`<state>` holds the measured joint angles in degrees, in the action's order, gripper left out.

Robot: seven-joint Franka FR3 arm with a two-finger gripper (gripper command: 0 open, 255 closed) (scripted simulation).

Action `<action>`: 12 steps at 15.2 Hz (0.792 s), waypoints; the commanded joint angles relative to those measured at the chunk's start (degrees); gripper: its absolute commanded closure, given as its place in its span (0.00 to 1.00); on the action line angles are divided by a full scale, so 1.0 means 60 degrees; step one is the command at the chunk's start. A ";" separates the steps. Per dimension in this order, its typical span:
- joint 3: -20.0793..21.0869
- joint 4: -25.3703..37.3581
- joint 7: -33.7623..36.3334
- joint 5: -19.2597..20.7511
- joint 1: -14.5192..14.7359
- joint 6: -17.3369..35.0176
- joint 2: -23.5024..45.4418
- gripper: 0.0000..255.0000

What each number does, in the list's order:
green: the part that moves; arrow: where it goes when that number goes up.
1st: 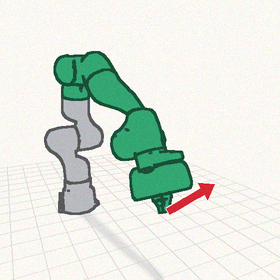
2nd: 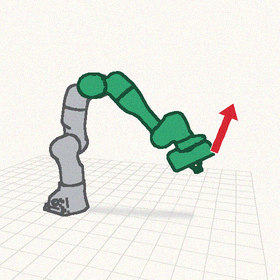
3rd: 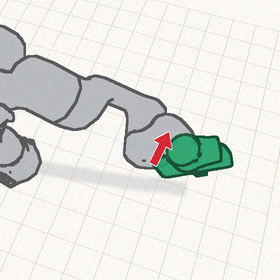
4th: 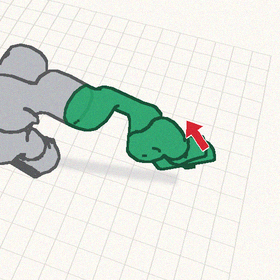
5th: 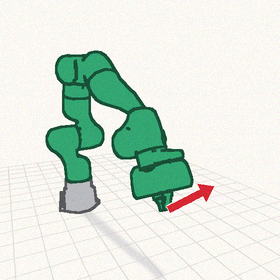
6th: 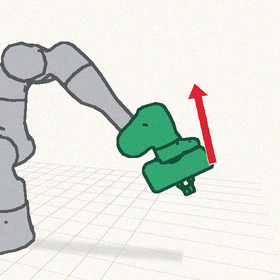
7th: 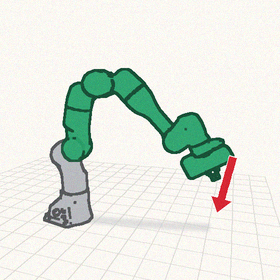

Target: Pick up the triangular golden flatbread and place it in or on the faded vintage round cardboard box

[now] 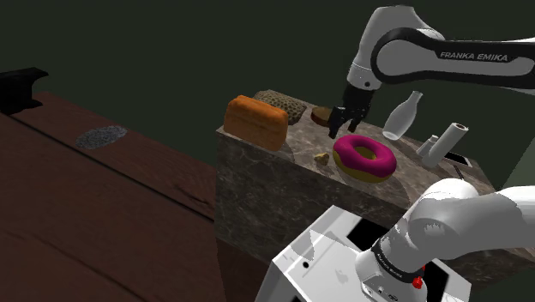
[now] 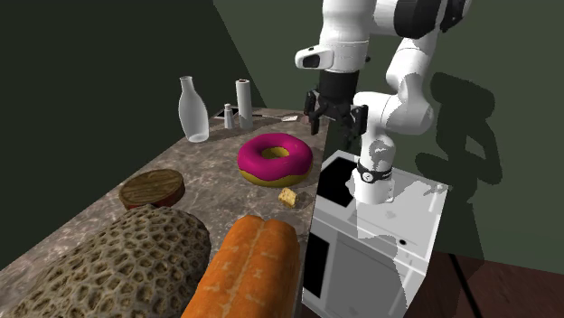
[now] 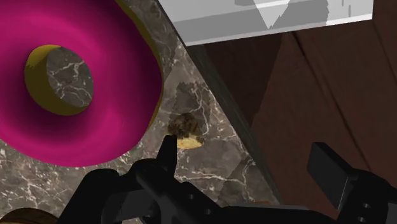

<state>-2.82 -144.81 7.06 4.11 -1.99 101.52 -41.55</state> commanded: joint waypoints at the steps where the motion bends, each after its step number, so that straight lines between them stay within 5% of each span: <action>1: -0.0027 -0.0283 -0.0078 0.0262 -0.0075 0.0593 0.0379 0.00; 12: -0.0258 -0.1059 -0.0124 0.1755 -0.0657 0.3757 0.3103 0.00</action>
<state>-4.27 -150.70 6.25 14.15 -5.71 122.99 -23.53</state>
